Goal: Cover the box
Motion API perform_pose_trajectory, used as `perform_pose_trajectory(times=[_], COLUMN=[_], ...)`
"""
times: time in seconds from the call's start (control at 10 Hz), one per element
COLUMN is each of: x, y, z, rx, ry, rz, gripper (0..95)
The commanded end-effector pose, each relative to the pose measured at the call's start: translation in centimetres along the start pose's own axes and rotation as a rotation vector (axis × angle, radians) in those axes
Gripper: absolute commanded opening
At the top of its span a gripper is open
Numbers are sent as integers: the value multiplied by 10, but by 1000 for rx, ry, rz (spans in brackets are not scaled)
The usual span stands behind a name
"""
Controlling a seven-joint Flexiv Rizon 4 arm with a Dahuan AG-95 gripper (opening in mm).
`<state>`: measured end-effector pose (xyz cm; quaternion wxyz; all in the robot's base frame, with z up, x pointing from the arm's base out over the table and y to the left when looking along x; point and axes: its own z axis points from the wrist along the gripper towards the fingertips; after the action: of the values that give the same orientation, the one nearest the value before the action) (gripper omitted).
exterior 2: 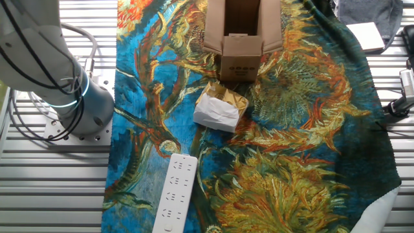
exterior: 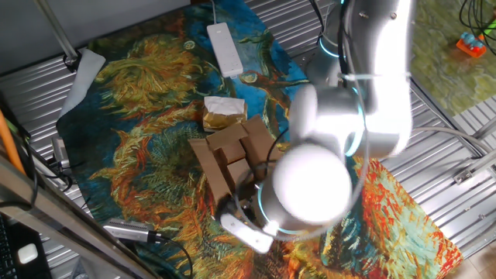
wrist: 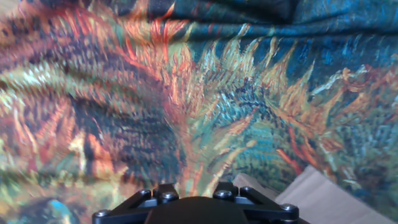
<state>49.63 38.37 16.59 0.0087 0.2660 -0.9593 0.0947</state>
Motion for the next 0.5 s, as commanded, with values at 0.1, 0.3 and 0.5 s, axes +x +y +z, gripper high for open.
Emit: perform_pose_trajectory(times=[0.1, 0.3, 0.5], x=[2, 5, 7], y=[-4, -9, -10], z=[-2, -5, -3], rx=[82, 80, 67], ry=[34, 33, 21], rz=[-46, -51, -39], gripper=[190, 190, 190])
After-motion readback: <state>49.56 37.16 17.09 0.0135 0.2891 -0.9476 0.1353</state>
